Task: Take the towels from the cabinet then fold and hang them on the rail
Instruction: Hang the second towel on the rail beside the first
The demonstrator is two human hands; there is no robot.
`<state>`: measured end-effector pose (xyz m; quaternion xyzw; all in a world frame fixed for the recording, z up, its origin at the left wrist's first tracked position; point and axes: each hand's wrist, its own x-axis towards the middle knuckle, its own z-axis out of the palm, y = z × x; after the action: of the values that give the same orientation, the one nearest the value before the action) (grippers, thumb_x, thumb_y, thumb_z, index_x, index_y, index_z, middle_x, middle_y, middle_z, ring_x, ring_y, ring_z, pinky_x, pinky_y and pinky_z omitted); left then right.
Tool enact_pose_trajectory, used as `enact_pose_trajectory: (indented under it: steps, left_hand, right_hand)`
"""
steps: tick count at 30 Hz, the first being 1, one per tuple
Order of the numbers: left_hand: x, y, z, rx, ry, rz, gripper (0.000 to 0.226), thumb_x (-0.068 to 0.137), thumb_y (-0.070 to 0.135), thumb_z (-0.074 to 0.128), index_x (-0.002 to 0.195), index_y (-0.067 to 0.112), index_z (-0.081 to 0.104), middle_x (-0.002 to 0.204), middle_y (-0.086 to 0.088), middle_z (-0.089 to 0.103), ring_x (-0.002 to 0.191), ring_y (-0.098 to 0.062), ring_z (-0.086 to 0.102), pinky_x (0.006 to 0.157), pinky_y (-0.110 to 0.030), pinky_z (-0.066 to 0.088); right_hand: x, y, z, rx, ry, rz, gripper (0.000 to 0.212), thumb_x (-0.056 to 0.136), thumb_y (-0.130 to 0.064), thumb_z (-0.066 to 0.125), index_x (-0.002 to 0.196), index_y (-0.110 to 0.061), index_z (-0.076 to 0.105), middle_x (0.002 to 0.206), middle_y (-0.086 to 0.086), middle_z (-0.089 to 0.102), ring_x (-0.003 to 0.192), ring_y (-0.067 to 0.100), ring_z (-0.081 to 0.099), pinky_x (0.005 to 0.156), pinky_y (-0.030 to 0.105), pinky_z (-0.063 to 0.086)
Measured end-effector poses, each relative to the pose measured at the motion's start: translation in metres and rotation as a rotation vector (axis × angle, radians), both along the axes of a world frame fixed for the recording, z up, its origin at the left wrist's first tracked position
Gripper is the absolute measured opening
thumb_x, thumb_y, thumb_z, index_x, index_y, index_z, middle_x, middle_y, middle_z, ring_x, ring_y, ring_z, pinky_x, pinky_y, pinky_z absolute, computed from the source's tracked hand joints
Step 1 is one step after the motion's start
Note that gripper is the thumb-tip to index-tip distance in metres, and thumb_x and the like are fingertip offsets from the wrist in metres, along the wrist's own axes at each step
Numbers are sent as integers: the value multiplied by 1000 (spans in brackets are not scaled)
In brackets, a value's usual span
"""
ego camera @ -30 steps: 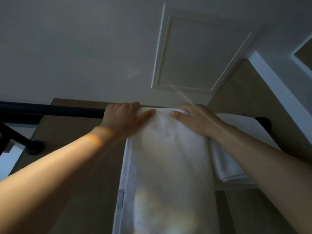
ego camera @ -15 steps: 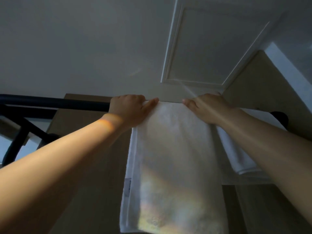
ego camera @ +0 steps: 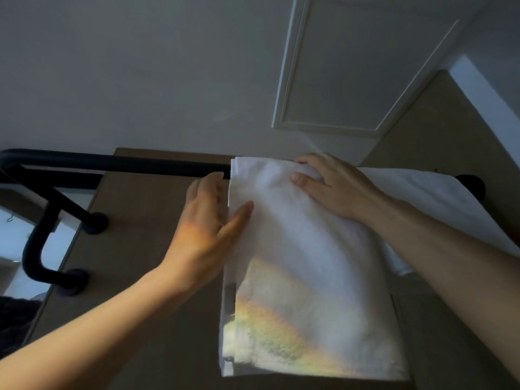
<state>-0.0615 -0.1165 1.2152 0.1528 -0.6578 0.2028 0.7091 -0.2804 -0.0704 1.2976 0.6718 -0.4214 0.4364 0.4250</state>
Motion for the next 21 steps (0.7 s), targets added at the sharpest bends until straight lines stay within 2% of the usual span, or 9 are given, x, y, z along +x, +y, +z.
enact_pose_trajectory:
  steps: [2,4,7,10,12,15,18,21]
  left_hand:
    - [-1,4,-12,215,62,-125,48,81,61,58,111,24,55,104,9,62,91,-9,63,72,-28,55]
    - [-4,8,-7,329,69,-200,45,83,58,59,102,18,66,90,1,72,77,-9,68,62,-27,55]
    - [-9,18,6,341,66,-279,26,89,36,66,89,11,73,74,3,73,59,-1,66,47,-11,45]
    - [-10,22,11,315,84,-284,20,88,30,68,83,11,73,65,6,71,52,1,63,44,-11,43]
    - [-10,21,12,315,89,-285,18,88,29,69,84,12,73,67,6,72,54,0,65,45,-12,45]
    - [-11,18,11,332,100,-298,15,88,29,69,87,15,74,73,5,74,60,-3,68,49,-13,49]
    - [-13,16,11,331,120,-323,14,88,30,69,89,18,74,76,8,74,62,-4,69,49,-14,49]
    - [-12,17,14,297,117,-305,13,89,30,68,87,19,74,74,11,73,60,-2,67,47,-13,47]
  right_hand:
    - [1,1,1,24,-2,2,46,100,-48,44,136,-21,50,137,7,54,127,25,48,107,38,36]
    - [3,4,1,46,-13,-12,47,100,-48,43,138,-21,49,140,6,52,130,24,46,110,40,32]
    - [3,12,-12,33,-56,-2,56,100,-45,44,149,-18,37,153,7,39,142,21,33,116,38,23]
    - [-7,22,-48,-19,-193,155,62,99,-46,44,153,-22,27,159,-2,28,144,14,26,113,29,24]
    - [-18,28,-74,-11,-303,230,59,98,-47,45,151,-28,29,156,-8,31,141,11,30,107,27,26]
    - [-32,31,-92,132,-486,362,51,97,-41,51,144,-24,41,142,-6,50,125,13,51,104,34,41]
    - [-37,28,-94,360,-645,519,48,97,-38,54,140,-17,49,123,-4,63,100,12,65,83,29,54]
    - [-40,26,-90,468,-686,652,26,95,-31,61,106,-10,71,96,3,76,90,20,72,74,26,56]
